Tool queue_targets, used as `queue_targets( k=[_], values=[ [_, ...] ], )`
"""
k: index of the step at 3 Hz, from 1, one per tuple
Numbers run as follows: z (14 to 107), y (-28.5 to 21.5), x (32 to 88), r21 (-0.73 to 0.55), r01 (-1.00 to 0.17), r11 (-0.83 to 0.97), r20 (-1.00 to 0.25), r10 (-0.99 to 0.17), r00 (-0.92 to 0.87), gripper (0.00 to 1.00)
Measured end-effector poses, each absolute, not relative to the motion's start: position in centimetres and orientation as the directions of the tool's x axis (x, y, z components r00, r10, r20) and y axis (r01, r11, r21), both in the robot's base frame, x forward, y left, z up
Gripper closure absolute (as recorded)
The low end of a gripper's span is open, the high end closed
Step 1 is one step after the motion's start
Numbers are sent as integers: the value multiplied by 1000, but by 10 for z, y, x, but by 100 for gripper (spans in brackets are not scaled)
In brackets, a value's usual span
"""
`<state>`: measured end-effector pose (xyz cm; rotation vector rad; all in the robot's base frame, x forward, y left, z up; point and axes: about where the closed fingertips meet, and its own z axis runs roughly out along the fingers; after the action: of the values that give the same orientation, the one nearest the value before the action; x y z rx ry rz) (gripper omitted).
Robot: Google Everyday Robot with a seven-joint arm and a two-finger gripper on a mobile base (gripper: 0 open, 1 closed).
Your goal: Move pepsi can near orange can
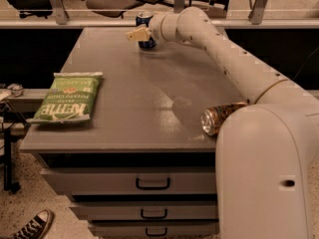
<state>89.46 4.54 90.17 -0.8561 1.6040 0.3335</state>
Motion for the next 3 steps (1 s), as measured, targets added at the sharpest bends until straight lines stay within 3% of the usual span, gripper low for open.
queue_targets(
  k=[3],
  values=[
    [930,40,847,-260,-742,618,-940,-337,49,94]
  ],
)
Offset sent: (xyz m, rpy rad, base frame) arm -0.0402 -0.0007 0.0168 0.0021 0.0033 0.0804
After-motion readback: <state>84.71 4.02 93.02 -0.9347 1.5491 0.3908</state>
